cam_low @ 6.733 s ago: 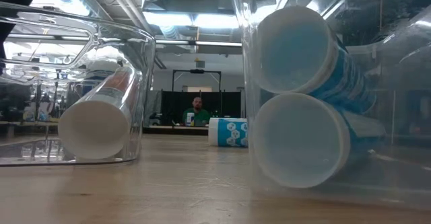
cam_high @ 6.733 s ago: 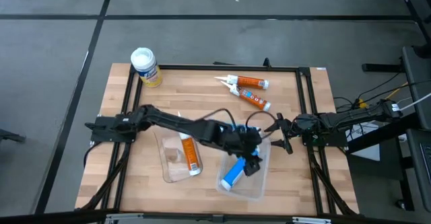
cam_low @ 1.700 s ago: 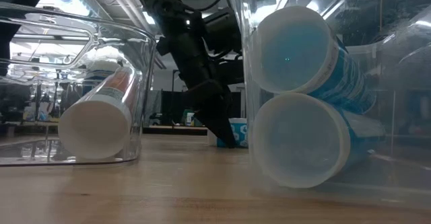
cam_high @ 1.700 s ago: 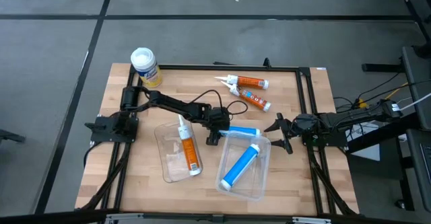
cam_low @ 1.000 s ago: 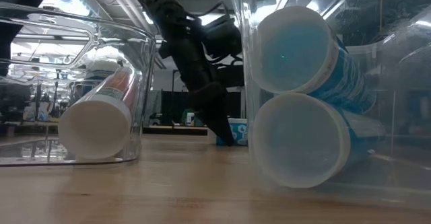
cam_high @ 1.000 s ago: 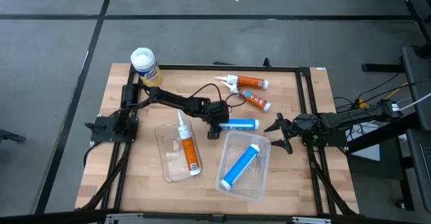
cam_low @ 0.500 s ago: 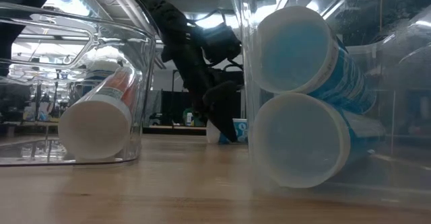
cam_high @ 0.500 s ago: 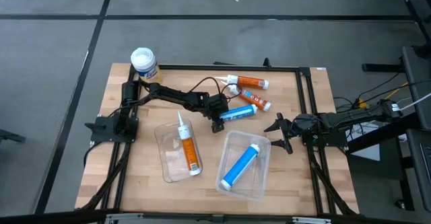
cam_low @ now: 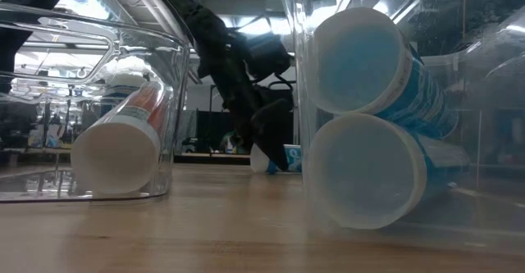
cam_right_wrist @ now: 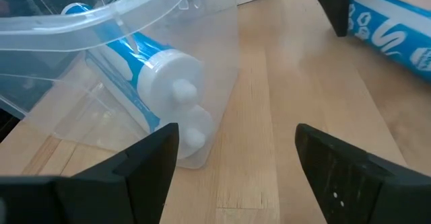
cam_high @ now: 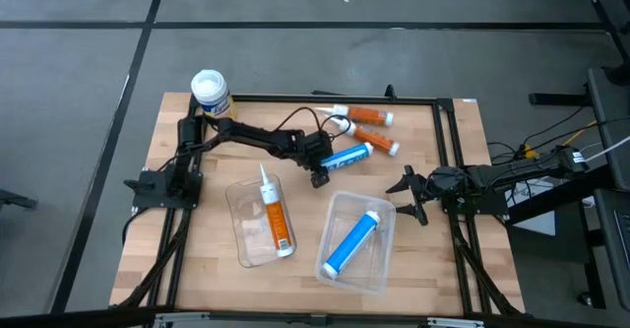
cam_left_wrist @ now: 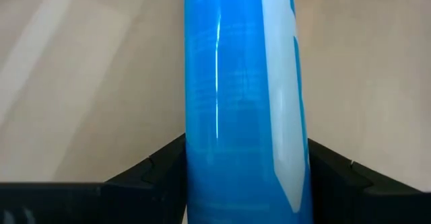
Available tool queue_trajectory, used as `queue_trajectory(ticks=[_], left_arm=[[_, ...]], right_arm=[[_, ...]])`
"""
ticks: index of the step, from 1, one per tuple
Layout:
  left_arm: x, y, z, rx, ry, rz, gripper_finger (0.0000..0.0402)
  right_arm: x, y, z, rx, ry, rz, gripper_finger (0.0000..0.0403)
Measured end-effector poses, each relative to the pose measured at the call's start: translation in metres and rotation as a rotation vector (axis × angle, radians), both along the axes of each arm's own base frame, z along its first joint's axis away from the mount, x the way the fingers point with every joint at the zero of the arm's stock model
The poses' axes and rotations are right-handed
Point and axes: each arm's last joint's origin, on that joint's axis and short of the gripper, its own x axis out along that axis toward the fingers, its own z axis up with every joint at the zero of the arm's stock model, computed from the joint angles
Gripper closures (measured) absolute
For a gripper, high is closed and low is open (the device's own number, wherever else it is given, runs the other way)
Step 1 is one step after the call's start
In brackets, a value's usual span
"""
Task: Pick & place silicon tubes, Sealant and Lysol wipes
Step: Put the blue sealant into the right transparent bin
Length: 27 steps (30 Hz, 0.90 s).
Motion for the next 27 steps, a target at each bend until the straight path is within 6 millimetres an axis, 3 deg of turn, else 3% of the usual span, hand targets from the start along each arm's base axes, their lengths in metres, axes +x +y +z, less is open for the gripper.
queue_trajectory(ticks=[10, 18, 27], left_arm=[[-0.004, 0.016, 0.01, 0.052, -0.024, 0.048, 0.0189], [-0.006, 0.012, 0.026, 0.057, -0.064, -0.041, 0.0189], [-0.016, 0.005, 0.019, 0.073, 0.078, -0.213, 0.0189]], right_arm=[[0.0, 0.0, 0.0, 0.0, 0.0, 0.0, 0.0105], [0.0, 0.0, 0.0, 0.0, 0.0, 0.0, 0.0105], [0.0, 0.0, 0.0, 0.0, 0.0, 0.0, 0.0105]])
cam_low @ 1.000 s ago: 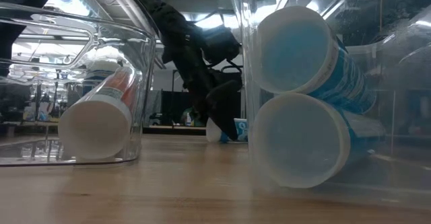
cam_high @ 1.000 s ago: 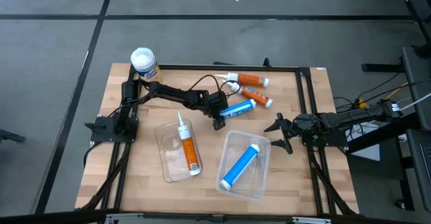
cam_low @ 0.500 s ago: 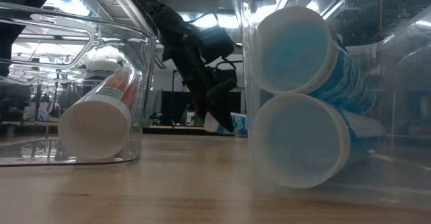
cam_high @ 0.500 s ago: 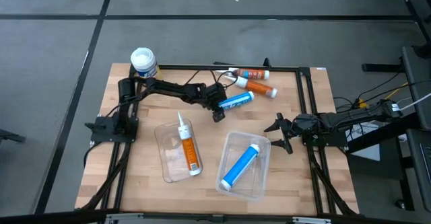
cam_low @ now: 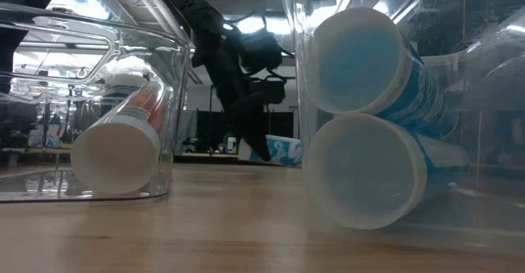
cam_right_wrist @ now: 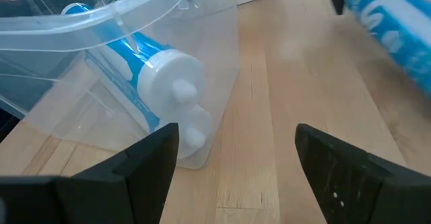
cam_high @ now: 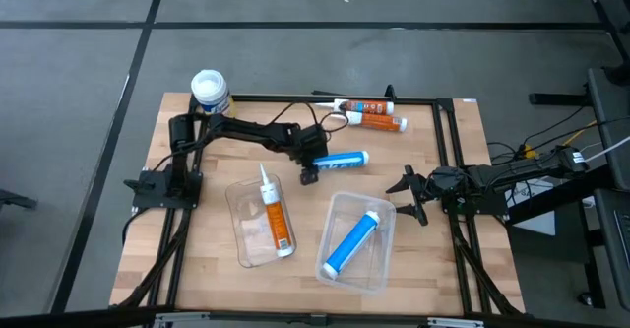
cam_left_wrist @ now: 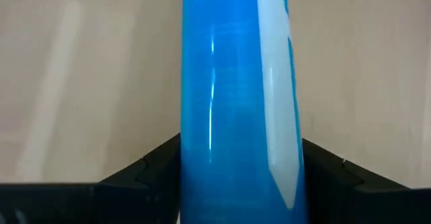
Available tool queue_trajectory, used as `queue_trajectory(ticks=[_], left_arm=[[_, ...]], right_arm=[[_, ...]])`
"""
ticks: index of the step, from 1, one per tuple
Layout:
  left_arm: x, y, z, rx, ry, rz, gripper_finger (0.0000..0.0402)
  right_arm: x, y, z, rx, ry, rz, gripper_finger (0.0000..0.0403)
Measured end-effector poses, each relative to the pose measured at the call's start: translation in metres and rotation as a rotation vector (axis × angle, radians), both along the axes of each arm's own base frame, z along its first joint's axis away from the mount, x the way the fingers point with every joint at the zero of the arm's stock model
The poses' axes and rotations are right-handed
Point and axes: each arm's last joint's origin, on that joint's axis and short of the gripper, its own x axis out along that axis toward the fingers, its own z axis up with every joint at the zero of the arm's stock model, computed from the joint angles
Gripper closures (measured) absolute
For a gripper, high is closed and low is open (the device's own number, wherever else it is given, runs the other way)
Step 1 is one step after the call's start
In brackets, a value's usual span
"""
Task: Pick & place silicon tubes, Sealant and Lysol wipes
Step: Put the blue sealant into the right transparent bin
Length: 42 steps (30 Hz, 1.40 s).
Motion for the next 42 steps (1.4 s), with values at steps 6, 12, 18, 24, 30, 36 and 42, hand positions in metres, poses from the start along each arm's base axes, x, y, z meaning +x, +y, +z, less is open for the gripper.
queue_trajectory(ticks=[6, 12, 18, 24, 30, 36, 42], left_arm=[[-0.01, -0.006, -0.005, 0.004, 0.124, -0.088, 0.0189], [-0.02, -0.006, -0.008, 0.029, 0.238, -0.115, 0.0189], [-0.019, -0.006, -0.008, 0.008, 0.226, -0.104, 0.0158], [-0.019, -0.007, -0.008, -0.003, 0.22, -0.104, 0.0046], [-0.016, -0.005, -0.005, 0.047, 0.215, -0.125, 0.0026], [-0.004, 0.006, 0.014, 0.177, 0.184, -0.065, 0.0028], [0.006, 0.013, 0.032, 0.215, 0.124, -0.081, 0.0028]], right_arm=[[0.0, 0.0, 0.0, 0.0, 0.0, 0.0, 0.0105], [0.0, 0.0, 0.0, 0.0, 0.0, 0.0, 0.0105], [0.0, 0.0, 0.0, 0.0, 0.0, 0.0, 0.0105], [0.0, 0.0, 0.0, 0.0, 0.0, 0.0, 0.0105], [0.0, 0.0, 0.0, 0.0, 0.0, 0.0, 0.0105], [0.0, 0.0, 0.0, 0.0, 0.0, 0.0, 0.0105], [0.0, 0.0, 0.0, 0.0, 0.0, 0.0, 0.0105]])
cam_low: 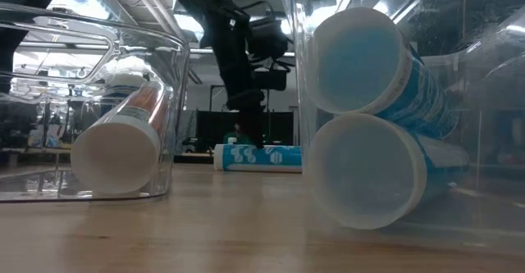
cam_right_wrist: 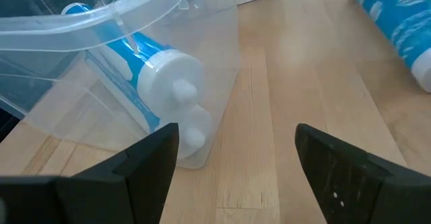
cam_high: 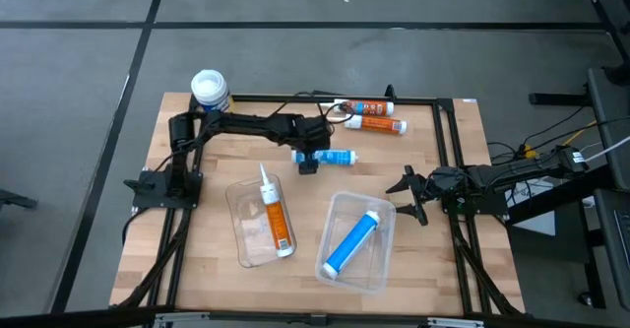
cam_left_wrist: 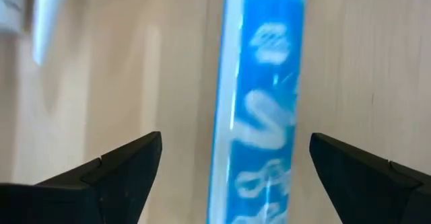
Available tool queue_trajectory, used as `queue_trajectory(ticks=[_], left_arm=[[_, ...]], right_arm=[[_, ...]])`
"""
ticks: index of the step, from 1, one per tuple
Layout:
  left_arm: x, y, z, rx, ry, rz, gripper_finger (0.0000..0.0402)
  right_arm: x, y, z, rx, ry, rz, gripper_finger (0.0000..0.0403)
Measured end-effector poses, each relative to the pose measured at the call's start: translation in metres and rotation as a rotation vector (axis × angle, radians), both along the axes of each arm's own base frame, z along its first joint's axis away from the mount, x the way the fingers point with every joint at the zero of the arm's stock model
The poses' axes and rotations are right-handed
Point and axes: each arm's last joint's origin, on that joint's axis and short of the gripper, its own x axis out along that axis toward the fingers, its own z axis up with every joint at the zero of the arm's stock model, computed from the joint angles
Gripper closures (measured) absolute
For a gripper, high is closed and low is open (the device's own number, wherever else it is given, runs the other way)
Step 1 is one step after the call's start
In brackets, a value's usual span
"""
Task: Pick & place silicon tubes, Sealant and Lysol wipes
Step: Put the blue sealant into the right transparent bin
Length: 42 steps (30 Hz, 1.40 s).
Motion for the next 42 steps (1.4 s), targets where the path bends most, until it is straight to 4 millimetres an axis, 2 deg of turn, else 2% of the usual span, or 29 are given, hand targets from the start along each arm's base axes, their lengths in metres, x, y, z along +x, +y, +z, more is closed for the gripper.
queue_trajectory(ticks=[4, 7, 16, 22, 26, 31, 37, 42], left_arm=[[0.006, 0.002, 0.01, 0.024, -0.031, -0.034, 0.0027], [0.012, 0.007, 0.009, 0.006, -0.046, -0.052, 0.0027], [0.036, 0.031, -0.02, 0.036, 0.024, -0.047, 0.0027], [0.039, 0.032, -0.035, 0.022, 0.067, -0.054, 0.0027], [0.039, 0.03, -0.038, 0.02, 0.086, -0.057, 0.0032], [0.04, 0.028, -0.039, 0.014, 0.091, -0.064, 0.0079], [0.04, 0.023, -0.04, 0.009, 0.099, -0.087, 0.0187], [0.041, 0.02, -0.04, 0.001, 0.102, -0.102, 0.0193]], right_arm=[[0.0, 0.0, 0.0, 0.0, 0.0, 0.0, 0.0105], [0.0, 0.0, 0.0, 0.0, 0.0, 0.0, 0.0105], [0.0, 0.0, 0.0, 0.0, 0.0, 0.0, 0.0105], [0.0, 0.0, 0.0, 0.0, 0.0, 0.001, 0.0105], [0.0, 0.0, 0.0, 0.0, 0.0, 0.0, 0.0105], [0.0, 0.0, 0.0, 0.0, 0.0, 0.0, 0.0105], [0.0, 0.0, 0.0, 0.0, 0.0, 0.0, 0.0105], [0.0, 0.0, 0.0, 0.0, 0.0, 0.0, 0.0105]])
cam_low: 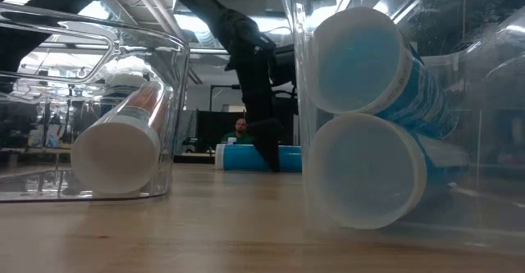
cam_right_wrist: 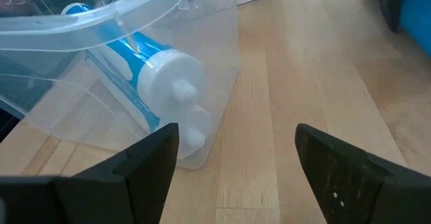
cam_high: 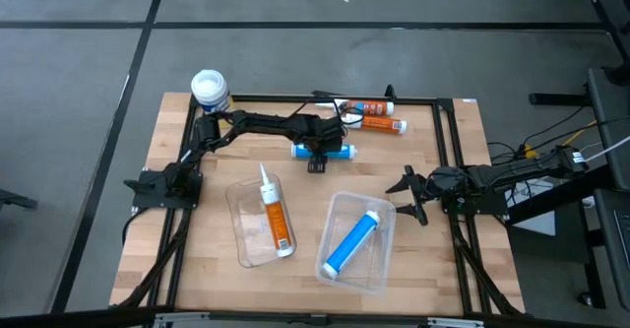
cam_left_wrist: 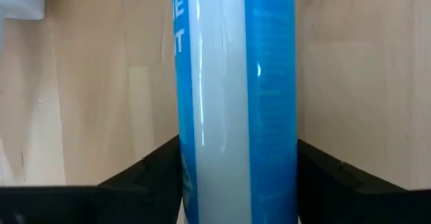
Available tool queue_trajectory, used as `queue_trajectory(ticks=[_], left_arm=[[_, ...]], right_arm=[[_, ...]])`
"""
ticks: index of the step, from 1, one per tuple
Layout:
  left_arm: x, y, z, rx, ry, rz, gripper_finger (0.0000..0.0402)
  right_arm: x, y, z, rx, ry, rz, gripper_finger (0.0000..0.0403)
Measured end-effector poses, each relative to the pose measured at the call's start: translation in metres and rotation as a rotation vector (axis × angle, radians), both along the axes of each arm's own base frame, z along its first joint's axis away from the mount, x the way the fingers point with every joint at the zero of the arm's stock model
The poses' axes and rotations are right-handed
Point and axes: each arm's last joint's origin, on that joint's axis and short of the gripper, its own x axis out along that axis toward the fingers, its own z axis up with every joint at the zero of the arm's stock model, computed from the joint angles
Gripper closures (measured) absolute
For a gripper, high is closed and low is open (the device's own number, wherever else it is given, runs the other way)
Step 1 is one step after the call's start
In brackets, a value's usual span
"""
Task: Pick & place silicon tubes, Sealant and Lysol wipes
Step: Put the blue sealant into the right transparent bin
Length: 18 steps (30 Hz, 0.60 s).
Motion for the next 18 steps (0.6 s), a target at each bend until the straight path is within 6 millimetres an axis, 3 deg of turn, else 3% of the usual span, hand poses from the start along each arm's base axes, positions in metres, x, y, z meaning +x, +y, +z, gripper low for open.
queue_trajectory(ticks=[18], left_arm=[[-0.002, -0.0051, 0.0012, -0.126, -0.015, 0.045, 0.0193]], right_arm=[[0.0, 0.0, 0.0, 0.0, 0.0, 0.0, 0.0105]])
